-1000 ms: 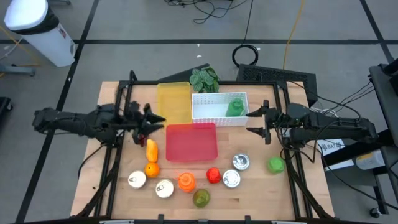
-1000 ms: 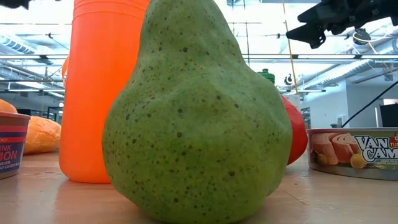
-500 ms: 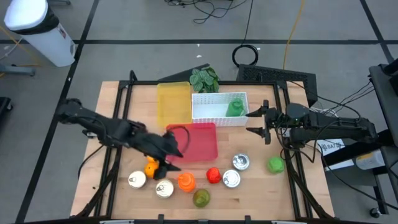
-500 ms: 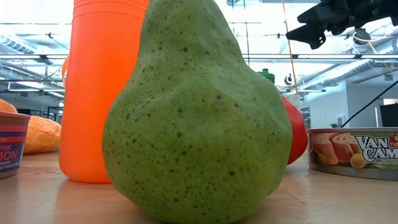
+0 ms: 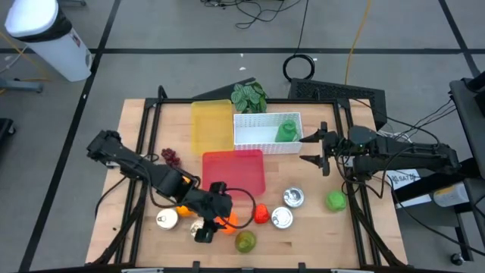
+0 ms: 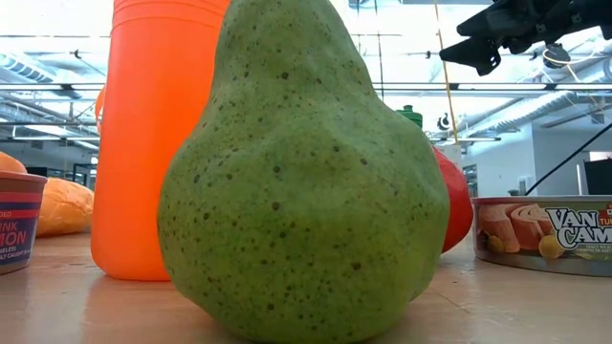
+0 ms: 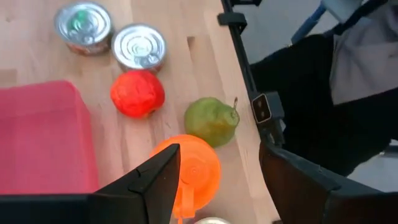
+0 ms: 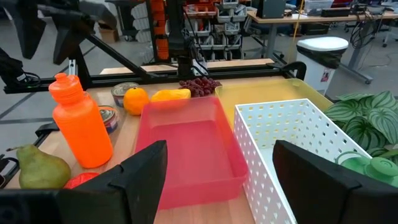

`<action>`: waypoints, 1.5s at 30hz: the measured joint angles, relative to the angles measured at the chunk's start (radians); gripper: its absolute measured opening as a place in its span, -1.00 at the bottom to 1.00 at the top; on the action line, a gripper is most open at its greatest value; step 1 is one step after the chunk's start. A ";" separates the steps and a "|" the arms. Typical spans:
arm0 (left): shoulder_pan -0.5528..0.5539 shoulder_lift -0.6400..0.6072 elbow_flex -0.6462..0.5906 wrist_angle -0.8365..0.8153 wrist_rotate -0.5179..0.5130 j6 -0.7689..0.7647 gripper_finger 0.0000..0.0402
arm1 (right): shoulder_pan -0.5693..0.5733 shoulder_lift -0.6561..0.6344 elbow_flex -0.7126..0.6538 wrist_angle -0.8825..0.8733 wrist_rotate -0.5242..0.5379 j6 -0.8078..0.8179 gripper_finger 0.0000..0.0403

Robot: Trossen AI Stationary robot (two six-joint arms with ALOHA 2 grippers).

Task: Pick & Place Food Item
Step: Put the orange water bottle in the white bin

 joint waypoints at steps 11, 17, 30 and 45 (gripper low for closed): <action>0.026 0.034 0.000 -0.024 0.004 -0.124 0.30 | 0.000 0.002 0.000 0.000 0.000 0.026 0.37; 0.021 0.034 0.000 -0.023 -0.020 -0.011 0.49 | 0.000 0.004 0.000 0.000 0.000 0.026 0.37; 0.010 0.034 -0.001 -0.023 -0.060 0.095 0.48 | 0.000 0.004 0.000 0.000 0.000 0.019 0.37; 0.009 0.131 -0.003 -0.023 0.002 0.102 0.54 | 0.000 0.004 0.000 0.001 0.000 0.020 0.37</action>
